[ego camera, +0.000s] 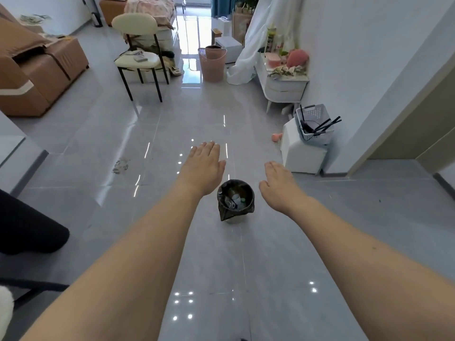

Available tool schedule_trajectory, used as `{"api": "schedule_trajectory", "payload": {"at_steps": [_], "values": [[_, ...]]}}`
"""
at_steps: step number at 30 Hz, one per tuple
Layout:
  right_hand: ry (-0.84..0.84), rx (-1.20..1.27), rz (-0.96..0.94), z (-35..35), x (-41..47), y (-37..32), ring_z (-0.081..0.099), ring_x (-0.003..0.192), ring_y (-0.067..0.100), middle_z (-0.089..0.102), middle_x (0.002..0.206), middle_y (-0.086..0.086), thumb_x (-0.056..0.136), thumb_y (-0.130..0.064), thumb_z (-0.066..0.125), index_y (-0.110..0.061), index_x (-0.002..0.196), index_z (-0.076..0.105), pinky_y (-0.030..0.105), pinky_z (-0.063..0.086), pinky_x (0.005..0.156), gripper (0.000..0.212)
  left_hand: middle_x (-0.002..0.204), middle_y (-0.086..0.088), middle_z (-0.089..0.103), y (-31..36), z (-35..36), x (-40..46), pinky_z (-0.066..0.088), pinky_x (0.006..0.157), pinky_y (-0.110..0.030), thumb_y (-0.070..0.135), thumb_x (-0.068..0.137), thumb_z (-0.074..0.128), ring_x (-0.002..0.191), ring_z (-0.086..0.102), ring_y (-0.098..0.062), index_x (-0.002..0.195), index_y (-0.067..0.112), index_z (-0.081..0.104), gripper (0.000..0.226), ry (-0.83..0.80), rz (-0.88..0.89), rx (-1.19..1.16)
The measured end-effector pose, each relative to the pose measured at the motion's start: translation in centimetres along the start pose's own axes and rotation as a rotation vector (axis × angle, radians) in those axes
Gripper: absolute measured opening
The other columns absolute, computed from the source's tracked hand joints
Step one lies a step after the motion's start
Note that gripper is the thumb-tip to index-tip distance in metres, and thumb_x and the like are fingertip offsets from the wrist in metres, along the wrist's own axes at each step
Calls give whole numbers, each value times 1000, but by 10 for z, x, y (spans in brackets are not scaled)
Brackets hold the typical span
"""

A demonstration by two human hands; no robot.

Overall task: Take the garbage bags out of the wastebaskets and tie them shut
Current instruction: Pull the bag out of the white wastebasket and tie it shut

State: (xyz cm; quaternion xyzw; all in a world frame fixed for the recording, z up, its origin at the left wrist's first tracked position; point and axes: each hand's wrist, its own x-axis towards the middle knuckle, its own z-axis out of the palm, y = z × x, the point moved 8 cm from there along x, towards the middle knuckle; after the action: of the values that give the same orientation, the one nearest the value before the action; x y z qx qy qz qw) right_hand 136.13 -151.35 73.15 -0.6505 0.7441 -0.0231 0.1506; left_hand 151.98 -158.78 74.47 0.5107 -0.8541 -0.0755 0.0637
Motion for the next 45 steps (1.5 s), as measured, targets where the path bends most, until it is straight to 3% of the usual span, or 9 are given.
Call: {"api": "schedule_trajectory", "payload": {"at_steps": [9,15,25,30,33,37,41,43,45], "values": [[-30,57,0,7,172,29,11,147,26,14,159,16,98,-20,32,0,150,15,36,7,120,58,159,-13,20,-49,41,166,6,120,-40,33,103,28,147,14,-26,150,4,20,55,-15,-25,-20],[-27,99,-5,72,286,61,18,144,28,23,156,18,97,-18,33,1,147,22,35,11,118,55,159,-12,20,-89,142,251,7,120,-40,33,104,26,147,14,-25,151,5,20,55,-69,-71,-28],[-63,164,7,325,418,175,13,146,27,15,159,16,98,-18,31,-1,150,15,37,9,120,57,159,-13,19,-145,428,315,6,120,-40,32,103,26,147,13,-26,151,5,19,55,-49,-172,-79],[-5,305,109,481,454,248,39,129,31,43,140,17,95,-20,34,-1,134,41,42,30,111,43,158,-14,21,-180,598,315,10,119,-42,31,103,27,147,15,-27,150,3,20,55,-41,-241,-147],[32,418,190,555,466,282,46,117,32,49,127,16,96,-22,35,-2,125,47,41,39,100,37,157,-16,24,-202,675,309,12,119,-43,34,103,26,145,19,-29,150,3,22,56,-14,-302,-208],[112,647,368,608,470,313,49,112,32,53,121,15,95,-25,33,-4,120,52,40,40,94,37,148,-18,37,-233,727,295,25,113,-46,39,100,27,136,33,-32,143,3,33,56,112,-510,-513],[148,1181,757,646,456,332,51,81,26,53,91,3,95,-34,32,-16,88,54,35,41,68,29,150,-11,37,-258,770,273,28,109,-47,51,96,24,135,35,-33,146,13,32,64,147,-1009,-1047],[82,1372,859,666,453,334,59,94,25,55,95,-2,98,-43,28,-20,111,54,40,46,88,37,150,-10,36,-255,799,263,27,109,-50,56,95,25,134,36,-34,148,16,29,67,68,-1244,-1360],[-32,1460,888,685,450,334,63,98,30,62,100,6,97,-47,28,-23,124,44,51,42,97,39,138,-14,48,-244,819,258,38,102,-57,56,93,27,121,50,-38,141,11,38,67,-75,-1277,-1554]]}}
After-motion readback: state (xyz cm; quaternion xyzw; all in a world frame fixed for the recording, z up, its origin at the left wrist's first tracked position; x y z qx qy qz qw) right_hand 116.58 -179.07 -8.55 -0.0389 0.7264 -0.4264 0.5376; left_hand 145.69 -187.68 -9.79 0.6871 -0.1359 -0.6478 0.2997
